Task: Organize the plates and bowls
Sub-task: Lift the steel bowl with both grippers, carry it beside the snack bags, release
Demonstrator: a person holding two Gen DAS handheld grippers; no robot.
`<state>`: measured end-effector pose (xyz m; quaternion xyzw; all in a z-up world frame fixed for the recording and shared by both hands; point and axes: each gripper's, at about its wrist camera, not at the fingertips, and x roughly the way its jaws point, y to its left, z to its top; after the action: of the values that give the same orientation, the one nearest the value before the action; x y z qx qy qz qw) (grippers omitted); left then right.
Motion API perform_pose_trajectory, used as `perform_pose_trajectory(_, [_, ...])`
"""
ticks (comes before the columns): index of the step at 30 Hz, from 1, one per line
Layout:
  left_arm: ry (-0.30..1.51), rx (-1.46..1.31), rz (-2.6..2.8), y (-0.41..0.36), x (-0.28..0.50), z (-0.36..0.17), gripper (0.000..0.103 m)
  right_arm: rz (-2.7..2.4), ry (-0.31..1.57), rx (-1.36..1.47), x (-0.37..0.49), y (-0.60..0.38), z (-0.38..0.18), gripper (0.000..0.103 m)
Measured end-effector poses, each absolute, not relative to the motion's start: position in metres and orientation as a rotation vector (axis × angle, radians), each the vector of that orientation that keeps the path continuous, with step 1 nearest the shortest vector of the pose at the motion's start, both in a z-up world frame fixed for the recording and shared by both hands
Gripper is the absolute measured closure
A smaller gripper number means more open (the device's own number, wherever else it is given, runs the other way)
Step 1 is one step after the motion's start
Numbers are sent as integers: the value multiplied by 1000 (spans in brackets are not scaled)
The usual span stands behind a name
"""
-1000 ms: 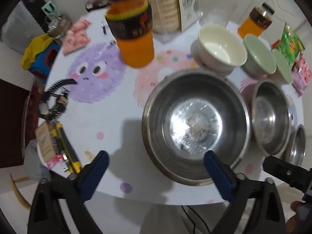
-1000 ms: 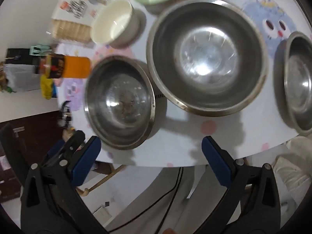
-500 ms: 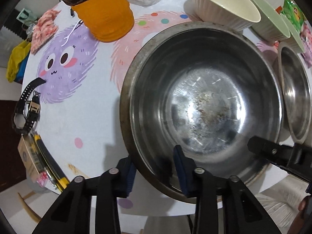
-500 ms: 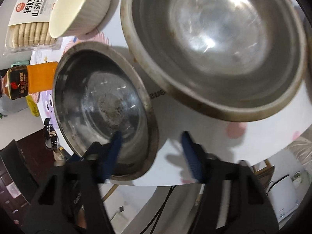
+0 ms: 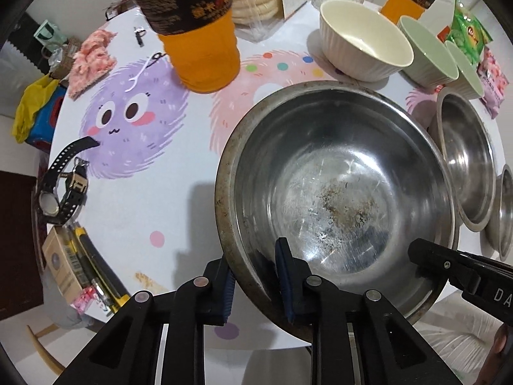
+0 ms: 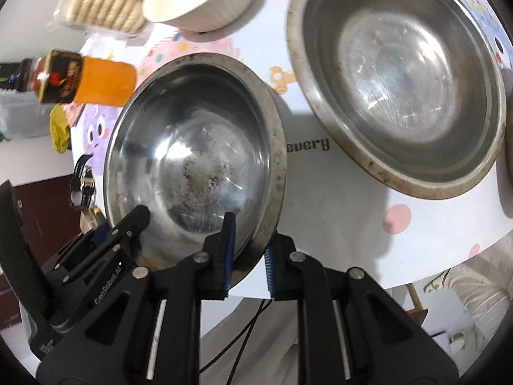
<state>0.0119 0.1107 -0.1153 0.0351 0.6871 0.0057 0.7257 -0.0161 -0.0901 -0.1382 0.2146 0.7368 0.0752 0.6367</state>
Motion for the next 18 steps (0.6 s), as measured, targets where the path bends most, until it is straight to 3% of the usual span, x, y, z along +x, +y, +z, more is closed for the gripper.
perform_pose_trajectory(8, [1445, 33, -20, 118, -13, -82, 80, 225, 1619, 462, -20, -87, -112, 84])
perform_pose_trajectory(18, [1296, 147, -231, -19, 33, -36, 80, 133, 1404, 518, -20, -182, -38, 84])
